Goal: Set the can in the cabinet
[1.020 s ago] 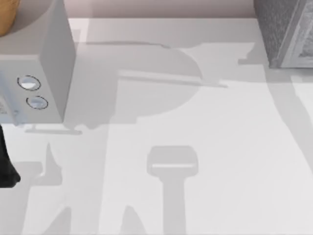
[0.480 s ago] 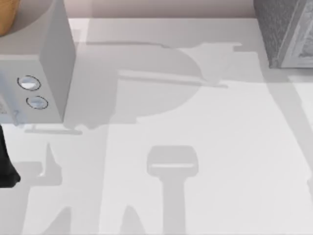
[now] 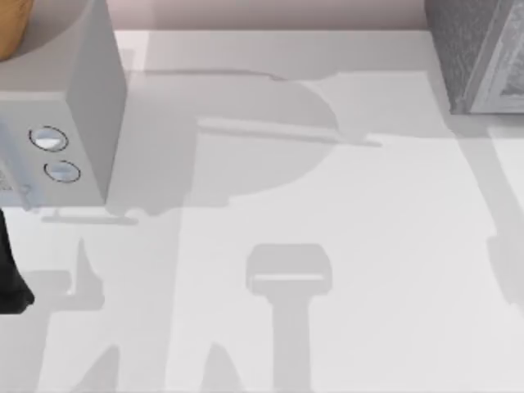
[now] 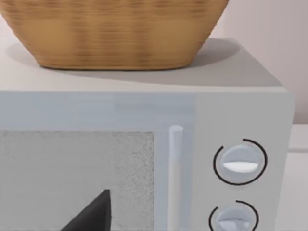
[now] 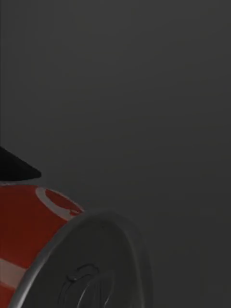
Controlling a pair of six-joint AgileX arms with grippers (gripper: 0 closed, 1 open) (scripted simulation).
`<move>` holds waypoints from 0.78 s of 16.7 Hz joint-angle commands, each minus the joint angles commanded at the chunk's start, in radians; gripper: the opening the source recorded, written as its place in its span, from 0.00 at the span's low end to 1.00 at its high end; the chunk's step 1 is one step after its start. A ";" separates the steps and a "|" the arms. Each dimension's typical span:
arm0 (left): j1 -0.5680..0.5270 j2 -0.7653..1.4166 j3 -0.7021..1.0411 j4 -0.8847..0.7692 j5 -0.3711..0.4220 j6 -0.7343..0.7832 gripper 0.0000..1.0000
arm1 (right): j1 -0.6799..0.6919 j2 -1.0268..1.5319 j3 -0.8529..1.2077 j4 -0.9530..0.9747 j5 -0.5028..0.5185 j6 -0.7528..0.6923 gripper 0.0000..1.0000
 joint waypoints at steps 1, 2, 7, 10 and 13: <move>0.000 0.000 0.000 0.000 0.000 0.000 1.00 | -0.005 0.043 0.058 -0.015 -0.004 0.000 0.00; 0.000 0.000 0.000 0.000 0.000 0.000 1.00 | -0.010 0.080 0.106 -0.027 -0.008 0.000 0.00; 0.000 0.000 0.000 0.000 0.000 0.000 1.00 | -0.020 0.152 0.198 -0.052 -0.018 0.000 0.00; 0.000 0.000 0.000 0.000 0.000 0.000 1.00 | -0.020 0.152 0.198 -0.052 -0.018 0.000 0.00; 0.000 0.000 0.000 0.000 0.000 0.000 1.00 | -0.020 0.152 0.198 -0.052 -0.018 0.000 0.23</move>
